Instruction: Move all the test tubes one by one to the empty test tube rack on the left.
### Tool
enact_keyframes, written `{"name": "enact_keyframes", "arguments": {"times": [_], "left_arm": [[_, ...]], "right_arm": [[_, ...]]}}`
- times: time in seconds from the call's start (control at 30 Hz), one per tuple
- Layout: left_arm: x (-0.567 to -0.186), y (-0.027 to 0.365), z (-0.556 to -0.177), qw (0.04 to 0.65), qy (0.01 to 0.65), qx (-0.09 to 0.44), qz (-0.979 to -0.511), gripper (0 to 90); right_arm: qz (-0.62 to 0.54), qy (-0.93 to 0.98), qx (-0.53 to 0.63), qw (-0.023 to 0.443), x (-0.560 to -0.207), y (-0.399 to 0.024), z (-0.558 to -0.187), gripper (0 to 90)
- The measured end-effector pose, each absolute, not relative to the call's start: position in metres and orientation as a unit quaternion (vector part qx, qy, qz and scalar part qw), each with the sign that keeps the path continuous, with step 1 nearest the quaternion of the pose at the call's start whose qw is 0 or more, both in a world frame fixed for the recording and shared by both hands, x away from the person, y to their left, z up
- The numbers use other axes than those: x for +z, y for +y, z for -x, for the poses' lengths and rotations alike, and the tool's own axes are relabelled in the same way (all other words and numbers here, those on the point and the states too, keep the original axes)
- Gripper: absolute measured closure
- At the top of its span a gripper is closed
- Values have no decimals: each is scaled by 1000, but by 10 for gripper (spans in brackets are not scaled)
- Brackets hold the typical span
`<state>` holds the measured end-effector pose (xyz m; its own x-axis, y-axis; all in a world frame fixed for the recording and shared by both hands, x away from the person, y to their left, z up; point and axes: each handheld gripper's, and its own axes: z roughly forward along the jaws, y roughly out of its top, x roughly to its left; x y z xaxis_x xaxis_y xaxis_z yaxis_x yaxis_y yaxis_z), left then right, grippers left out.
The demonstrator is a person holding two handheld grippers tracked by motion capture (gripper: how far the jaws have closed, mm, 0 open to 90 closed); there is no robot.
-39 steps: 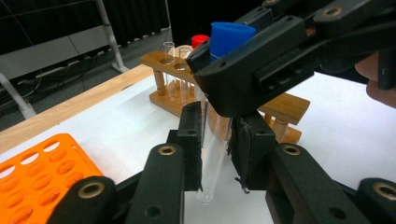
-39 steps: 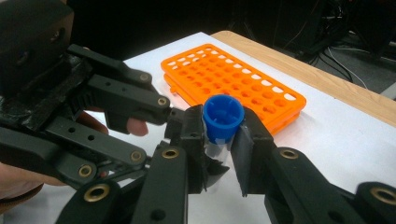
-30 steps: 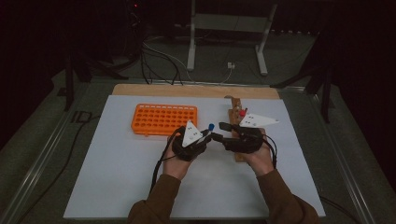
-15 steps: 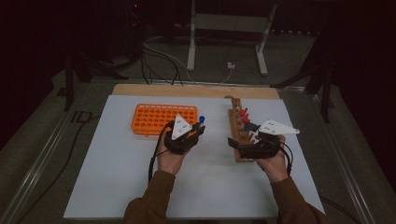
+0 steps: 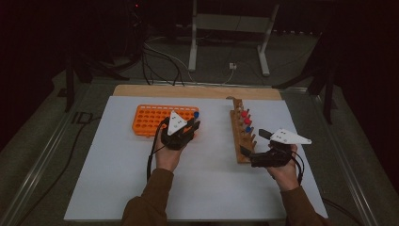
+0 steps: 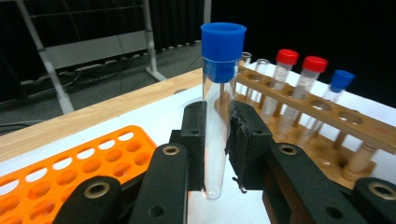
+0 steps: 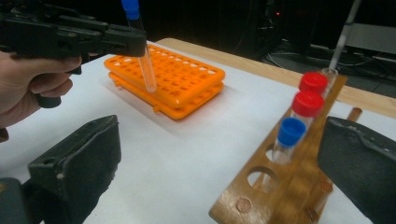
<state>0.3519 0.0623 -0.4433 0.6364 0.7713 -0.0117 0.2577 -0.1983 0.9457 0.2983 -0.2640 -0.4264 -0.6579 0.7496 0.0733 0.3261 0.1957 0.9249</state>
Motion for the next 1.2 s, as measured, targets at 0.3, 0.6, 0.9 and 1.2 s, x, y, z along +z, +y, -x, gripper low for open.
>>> {"name": "enact_keyframes", "arguments": {"times": [0.3, 0.6, 0.9, 1.2], "left_arm": [[-452, 67, -367, 512, 379, 263, -725, 771], [-460, 59, -384, 498, 398, 269, -721, 771], [-477, 56, -393, 471, 413, 257, -735, 771], [-493, 53, -392, 448, 421, 248, -749, 774]], "right_arm": [[-369, 746, 514, 208, -432, -271, -296, 2], [-371, 744, 518, 203, -433, -272, -296, 3], [-370, 743, 520, 201, -433, -272, -295, 3], [-366, 747, 519, 198, -434, -270, -295, 3]]}}
